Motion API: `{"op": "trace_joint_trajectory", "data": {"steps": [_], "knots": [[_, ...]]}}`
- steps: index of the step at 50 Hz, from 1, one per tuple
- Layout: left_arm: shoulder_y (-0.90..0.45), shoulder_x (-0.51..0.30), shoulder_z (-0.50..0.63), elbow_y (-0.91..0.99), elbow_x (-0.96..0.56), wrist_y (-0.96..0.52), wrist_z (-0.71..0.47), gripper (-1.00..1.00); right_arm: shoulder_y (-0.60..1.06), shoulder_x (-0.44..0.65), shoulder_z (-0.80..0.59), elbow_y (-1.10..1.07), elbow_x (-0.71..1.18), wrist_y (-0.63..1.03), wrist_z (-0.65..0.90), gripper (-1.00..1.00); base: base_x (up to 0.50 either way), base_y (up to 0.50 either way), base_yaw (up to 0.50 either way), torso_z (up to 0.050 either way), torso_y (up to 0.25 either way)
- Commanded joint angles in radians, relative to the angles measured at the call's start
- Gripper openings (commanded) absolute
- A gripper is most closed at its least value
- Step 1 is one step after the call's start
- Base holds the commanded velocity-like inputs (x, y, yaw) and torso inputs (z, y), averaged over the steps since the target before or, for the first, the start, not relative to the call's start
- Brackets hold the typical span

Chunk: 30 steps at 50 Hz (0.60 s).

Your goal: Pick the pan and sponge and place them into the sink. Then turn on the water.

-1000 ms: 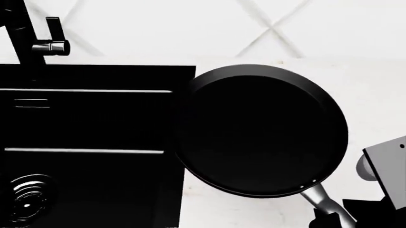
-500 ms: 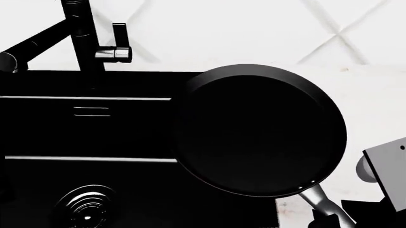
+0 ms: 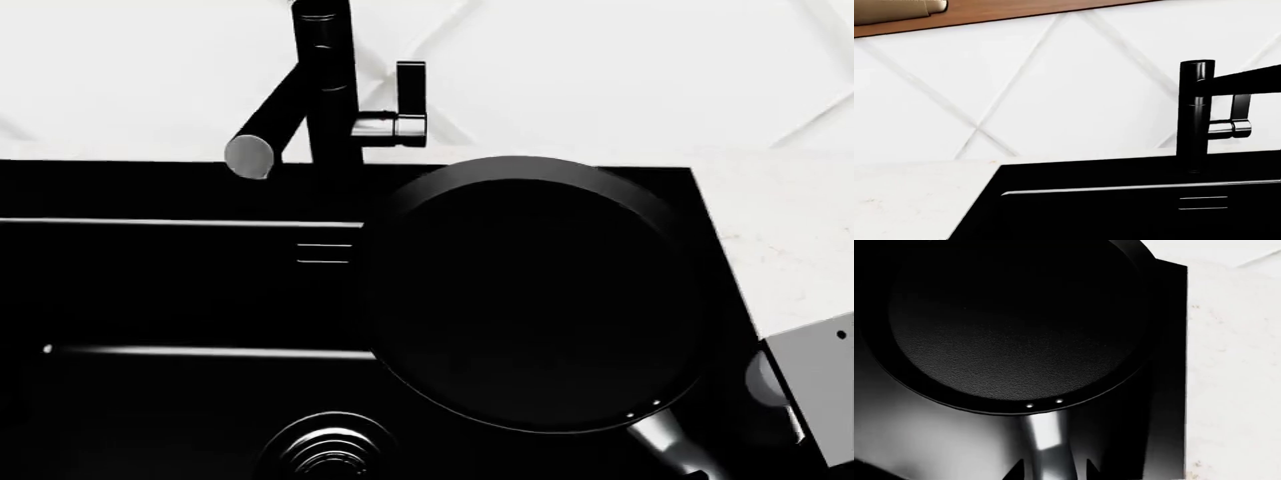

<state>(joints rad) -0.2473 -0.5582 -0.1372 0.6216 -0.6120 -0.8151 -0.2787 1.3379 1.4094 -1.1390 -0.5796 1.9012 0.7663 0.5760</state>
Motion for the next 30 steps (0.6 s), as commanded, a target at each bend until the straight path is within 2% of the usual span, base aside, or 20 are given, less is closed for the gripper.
{"op": "trace_joint_trajectory", "data": {"steps": [1, 7, 19, 30], "knots": [[0.002, -0.006, -0.001, 0.000, -0.003, 0.002, 0.003, 1.00, 0.188, 0.024, 0.075, 0.003, -0.056, -0.028, 0.003, -1.00, 0.00, 0.00, 0.00, 0.000, 0.010], [-0.004, -0.005, 0.006, 0.003, -0.003, -0.002, -0.002, 1.00, 0.159, 0.025, 0.056, 0.017, -0.053, -0.041, -0.006, -1.00, 0.00, 0.00, 0.00, 0.000, 0.002], [0.001, 0.000, 0.012, -0.002, 0.000, 0.005, -0.007, 1.00, 0.140, -0.075, 0.032, 0.091, -0.124, -0.027, -0.019, -1.00, 0.00, 0.00, 0.00, 0.001, 0.003], [0.014, -0.005, 0.003, -0.011, 0.001, 0.023, 0.004, 1.00, 0.166, -0.109, 0.042, 0.114, -0.150, 0.003, -0.036, -1.00, 0.00, 0.00, 0.00, 0.001, 0.002]]}}
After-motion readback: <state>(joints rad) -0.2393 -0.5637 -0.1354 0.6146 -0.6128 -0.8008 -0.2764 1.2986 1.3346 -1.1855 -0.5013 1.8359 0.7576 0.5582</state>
